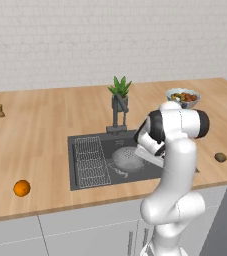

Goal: Put the colander in the sink, put the orange, kiwi in the colander, and turn on the sink faucet and pour water over the colander.

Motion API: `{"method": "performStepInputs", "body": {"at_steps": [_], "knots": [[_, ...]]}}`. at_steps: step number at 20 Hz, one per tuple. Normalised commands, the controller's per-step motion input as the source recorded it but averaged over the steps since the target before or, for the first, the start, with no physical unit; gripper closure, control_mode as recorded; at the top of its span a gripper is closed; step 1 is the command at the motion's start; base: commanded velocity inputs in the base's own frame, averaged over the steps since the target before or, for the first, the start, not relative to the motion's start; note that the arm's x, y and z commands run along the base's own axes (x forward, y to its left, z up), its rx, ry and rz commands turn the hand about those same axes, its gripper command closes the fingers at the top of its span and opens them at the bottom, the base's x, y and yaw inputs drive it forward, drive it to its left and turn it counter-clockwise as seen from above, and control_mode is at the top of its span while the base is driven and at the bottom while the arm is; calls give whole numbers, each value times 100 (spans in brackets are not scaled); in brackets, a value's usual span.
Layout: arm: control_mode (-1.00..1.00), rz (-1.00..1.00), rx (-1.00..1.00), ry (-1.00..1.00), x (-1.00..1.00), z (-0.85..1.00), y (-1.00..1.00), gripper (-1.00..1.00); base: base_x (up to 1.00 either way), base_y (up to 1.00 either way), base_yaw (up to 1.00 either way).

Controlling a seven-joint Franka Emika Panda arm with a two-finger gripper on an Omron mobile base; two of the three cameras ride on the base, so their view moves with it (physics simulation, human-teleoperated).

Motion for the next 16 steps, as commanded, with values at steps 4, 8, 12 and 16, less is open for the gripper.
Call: {"method": "performStepInputs", "body": {"at_steps": [4, 8, 12, 16], "knots": [[-100, 0, 0, 0, 22, -31, 8, 100, 0, 0, 0], [-100, 0, 0, 0, 22, -30, 10, 100, 0, 0, 0], [-100, 0, -5, 0, 3, -35, 10, 100, 0, 0, 0], [-100, 0, -4, 0, -1, -20, 2, 100, 0, 0, 0]]}}
